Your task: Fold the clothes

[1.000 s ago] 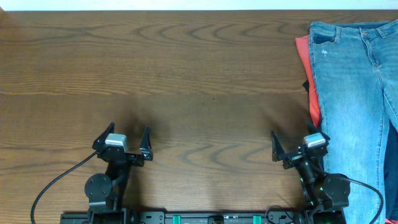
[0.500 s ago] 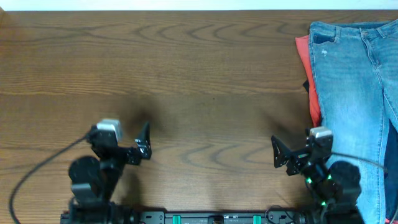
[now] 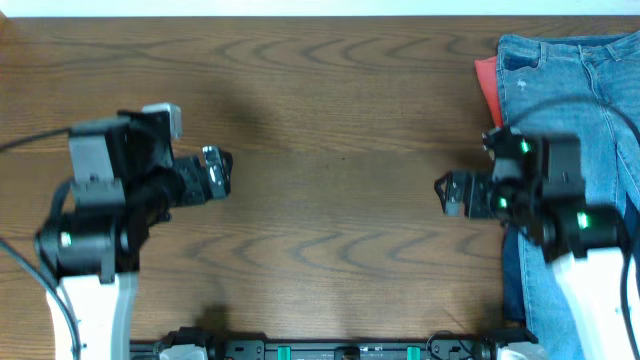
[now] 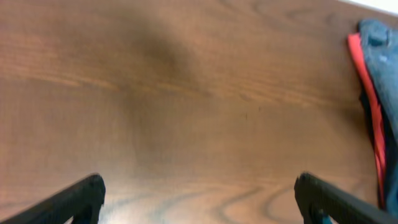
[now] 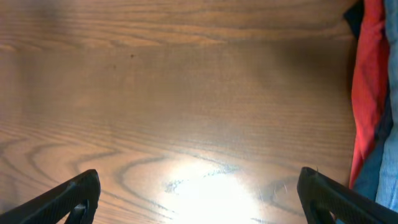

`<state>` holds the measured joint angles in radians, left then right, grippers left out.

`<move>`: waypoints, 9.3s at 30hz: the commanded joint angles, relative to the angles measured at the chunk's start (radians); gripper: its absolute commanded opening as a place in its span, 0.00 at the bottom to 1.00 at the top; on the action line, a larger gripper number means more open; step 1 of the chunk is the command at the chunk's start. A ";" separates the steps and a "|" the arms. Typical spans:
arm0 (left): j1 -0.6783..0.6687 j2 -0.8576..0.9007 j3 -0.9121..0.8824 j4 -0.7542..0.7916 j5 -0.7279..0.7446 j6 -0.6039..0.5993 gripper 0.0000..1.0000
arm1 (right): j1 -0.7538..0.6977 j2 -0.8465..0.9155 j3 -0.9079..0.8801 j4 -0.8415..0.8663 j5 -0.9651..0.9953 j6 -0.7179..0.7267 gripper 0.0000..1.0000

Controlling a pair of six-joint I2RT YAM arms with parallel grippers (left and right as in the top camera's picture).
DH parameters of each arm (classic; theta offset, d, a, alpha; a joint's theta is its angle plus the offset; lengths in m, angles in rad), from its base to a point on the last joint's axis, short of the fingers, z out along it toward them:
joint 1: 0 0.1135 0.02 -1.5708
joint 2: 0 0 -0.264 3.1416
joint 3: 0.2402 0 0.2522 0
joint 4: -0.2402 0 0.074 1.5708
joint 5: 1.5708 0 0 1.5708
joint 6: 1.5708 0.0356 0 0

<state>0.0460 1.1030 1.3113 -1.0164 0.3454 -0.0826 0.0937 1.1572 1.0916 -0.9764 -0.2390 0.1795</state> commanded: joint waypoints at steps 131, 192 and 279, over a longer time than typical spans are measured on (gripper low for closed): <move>0.098 0.051 0.394 -0.172 0.052 -0.023 0.98 | 0.245 0.360 0.650 -0.029 0.363 0.174 0.81; -0.188 0.463 0.394 -0.201 0.105 0.090 0.98 | -0.496 0.853 0.626 0.333 -0.206 -0.080 0.83; 0.105 0.031 0.581 -0.285 -0.261 -0.105 0.98 | 0.703 0.382 0.632 0.201 0.346 0.079 0.80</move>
<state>0.1444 1.0931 1.8866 -1.2907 0.0227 -0.1837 0.8661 1.6218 1.7115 -0.7620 -0.0299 0.2123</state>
